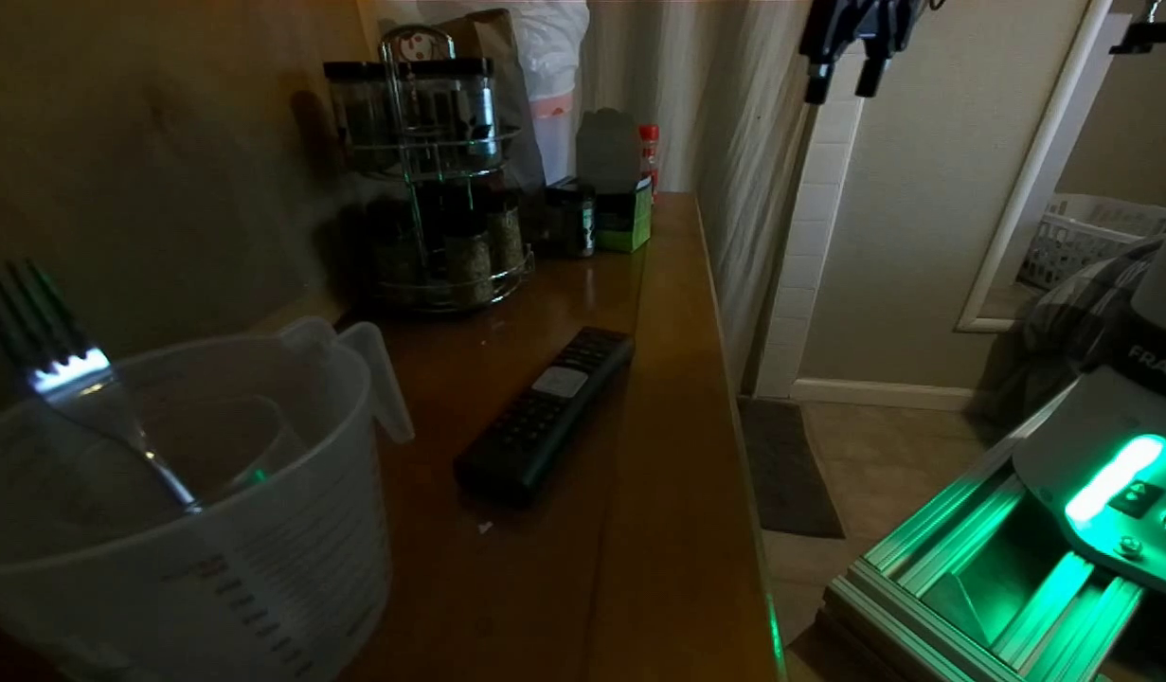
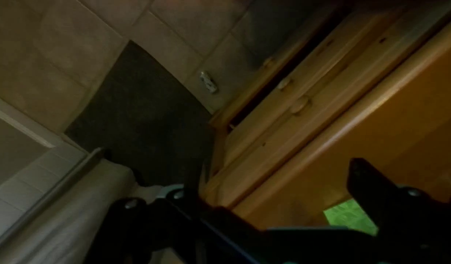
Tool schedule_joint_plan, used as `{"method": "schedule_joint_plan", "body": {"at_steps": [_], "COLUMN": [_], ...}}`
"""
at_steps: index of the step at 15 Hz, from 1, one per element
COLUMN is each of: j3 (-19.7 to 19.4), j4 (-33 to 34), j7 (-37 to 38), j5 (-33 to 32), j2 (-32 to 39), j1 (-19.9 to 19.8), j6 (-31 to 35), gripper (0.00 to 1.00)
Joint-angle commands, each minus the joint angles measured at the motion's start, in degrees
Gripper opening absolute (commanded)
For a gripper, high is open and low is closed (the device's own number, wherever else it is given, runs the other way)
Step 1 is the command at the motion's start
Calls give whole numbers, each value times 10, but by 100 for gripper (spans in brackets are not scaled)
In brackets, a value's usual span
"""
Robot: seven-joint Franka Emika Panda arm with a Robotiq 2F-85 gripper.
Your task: Put the spice bottle on the rack
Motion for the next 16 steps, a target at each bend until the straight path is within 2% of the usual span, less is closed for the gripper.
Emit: {"method": "schedule_joint_plan", "body": {"at_steps": [1,3,7,8,12,16], "j3": [24,40,61,72,76,61], "j4": [36,57,107,71,78,78], "j7": [-28,-35,-44,-22,-22,-90], "j5": [78,110,117,104,103,176], "j2": [53,87,161,113,127,167], "j1": [80,119,141,127,124,173], "j6": [36,69,125,109,111,164], "gripper": [100,100,100,100,100,100]}}
